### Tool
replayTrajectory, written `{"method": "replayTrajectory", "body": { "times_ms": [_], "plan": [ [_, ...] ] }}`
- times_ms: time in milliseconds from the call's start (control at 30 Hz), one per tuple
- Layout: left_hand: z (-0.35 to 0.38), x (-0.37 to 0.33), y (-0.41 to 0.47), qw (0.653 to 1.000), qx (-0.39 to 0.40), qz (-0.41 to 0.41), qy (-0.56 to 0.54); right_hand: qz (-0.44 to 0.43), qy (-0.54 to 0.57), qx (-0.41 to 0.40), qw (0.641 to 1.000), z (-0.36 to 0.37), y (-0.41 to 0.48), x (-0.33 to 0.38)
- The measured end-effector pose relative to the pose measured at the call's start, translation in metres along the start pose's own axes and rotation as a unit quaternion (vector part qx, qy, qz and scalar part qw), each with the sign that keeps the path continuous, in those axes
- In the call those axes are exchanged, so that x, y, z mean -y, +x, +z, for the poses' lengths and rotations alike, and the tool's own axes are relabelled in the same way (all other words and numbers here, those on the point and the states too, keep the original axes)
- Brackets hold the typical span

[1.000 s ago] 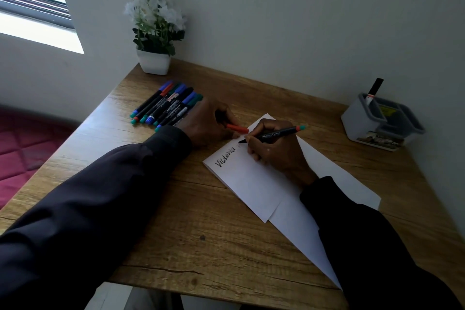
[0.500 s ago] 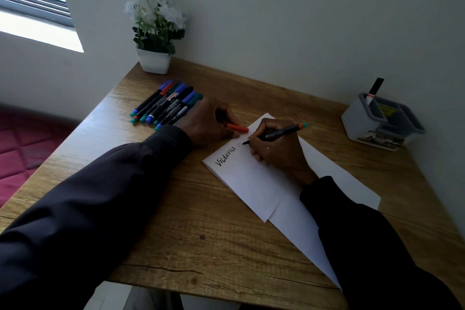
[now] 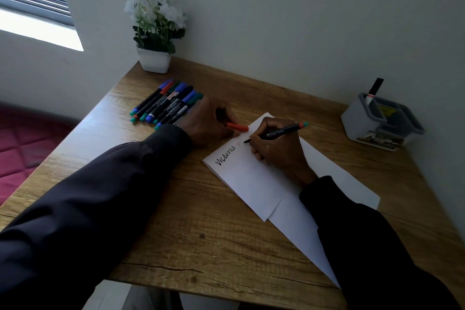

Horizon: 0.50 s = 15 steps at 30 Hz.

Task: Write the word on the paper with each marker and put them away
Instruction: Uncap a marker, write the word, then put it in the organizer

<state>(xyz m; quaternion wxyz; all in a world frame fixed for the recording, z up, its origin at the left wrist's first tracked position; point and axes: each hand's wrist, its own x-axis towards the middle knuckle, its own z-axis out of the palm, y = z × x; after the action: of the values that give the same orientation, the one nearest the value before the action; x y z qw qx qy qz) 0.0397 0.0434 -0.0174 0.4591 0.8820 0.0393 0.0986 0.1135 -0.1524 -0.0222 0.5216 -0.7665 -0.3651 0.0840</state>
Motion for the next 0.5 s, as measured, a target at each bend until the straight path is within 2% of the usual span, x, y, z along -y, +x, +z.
{"method": "replayTrajectory", "body": {
  "times_ms": [500],
  "plan": [
    [0.0020,0.0031,0.0010,0.999,-0.028,-0.004,0.034,0.004,0.000,-0.005,1.000,0.0001,-0.0004,-0.0028]
  ]
}}
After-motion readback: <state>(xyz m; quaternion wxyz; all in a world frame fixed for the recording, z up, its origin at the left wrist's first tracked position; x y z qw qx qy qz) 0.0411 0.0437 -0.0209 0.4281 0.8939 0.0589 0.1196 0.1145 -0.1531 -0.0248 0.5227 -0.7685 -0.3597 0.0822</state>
